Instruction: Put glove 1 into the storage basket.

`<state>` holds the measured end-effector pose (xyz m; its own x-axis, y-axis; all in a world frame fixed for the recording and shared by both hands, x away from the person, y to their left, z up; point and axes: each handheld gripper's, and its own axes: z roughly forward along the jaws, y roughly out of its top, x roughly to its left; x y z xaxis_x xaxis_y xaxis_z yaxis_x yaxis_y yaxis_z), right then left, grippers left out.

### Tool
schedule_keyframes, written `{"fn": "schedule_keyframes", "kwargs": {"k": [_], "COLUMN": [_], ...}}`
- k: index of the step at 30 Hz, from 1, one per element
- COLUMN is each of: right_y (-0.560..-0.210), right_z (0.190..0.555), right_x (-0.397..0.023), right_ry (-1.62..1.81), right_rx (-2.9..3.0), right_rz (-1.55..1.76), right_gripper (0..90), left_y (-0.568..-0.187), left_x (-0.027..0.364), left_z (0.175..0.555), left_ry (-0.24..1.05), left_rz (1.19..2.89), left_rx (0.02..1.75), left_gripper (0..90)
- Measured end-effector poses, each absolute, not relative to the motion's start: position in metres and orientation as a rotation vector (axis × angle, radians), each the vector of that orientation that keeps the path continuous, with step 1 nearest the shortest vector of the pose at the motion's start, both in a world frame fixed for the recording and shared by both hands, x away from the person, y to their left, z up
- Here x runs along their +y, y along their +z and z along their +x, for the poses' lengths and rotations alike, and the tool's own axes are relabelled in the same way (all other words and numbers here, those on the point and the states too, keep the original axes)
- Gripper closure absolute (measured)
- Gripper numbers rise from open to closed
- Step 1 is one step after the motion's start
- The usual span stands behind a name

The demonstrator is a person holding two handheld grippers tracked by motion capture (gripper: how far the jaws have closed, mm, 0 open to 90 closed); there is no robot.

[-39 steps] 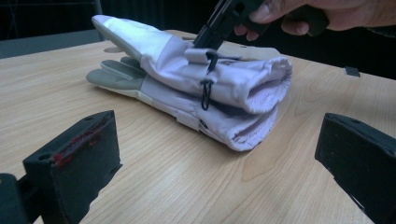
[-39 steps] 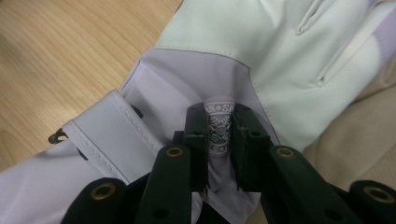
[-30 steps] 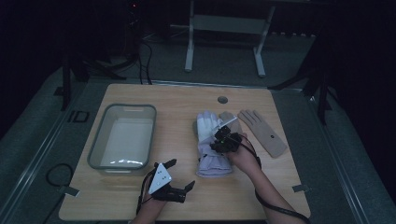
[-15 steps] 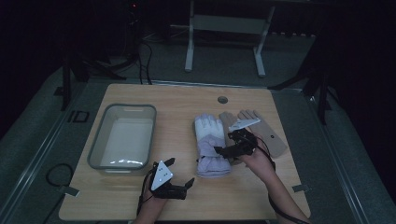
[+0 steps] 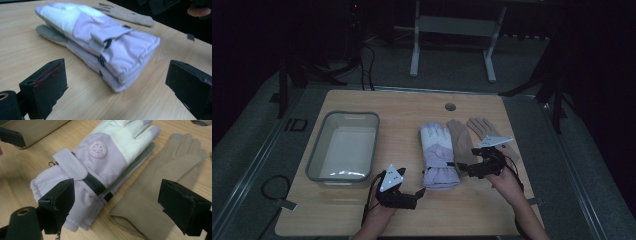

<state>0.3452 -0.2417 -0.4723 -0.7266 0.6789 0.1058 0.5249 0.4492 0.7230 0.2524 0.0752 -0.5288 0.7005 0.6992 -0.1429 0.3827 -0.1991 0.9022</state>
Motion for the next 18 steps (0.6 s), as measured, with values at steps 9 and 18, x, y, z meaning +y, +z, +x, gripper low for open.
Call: {"fn": "schedule_keyframes", "kwargs": {"k": [9, 18], "right_y": [-0.470, -0.476], "right_z": [0.355, 0.373], "right_x": [-0.234, -0.224], "right_ry": [1.154, 1.222], "right_rx": [2.450, 2.395], "right_rz": [1.070, 1.160], "right_gripper": [25.1, 56.5], "left_y": [-0.504, -0.502], "left_x": [0.059, 0.038], "left_z": [0.275, 0.295], "left_ry": [0.354, 0.348], "left_rz": [1.827, 1.918], "left_rx": [0.864, 0.871], "left_gripper": [3.1, 15.7]}}
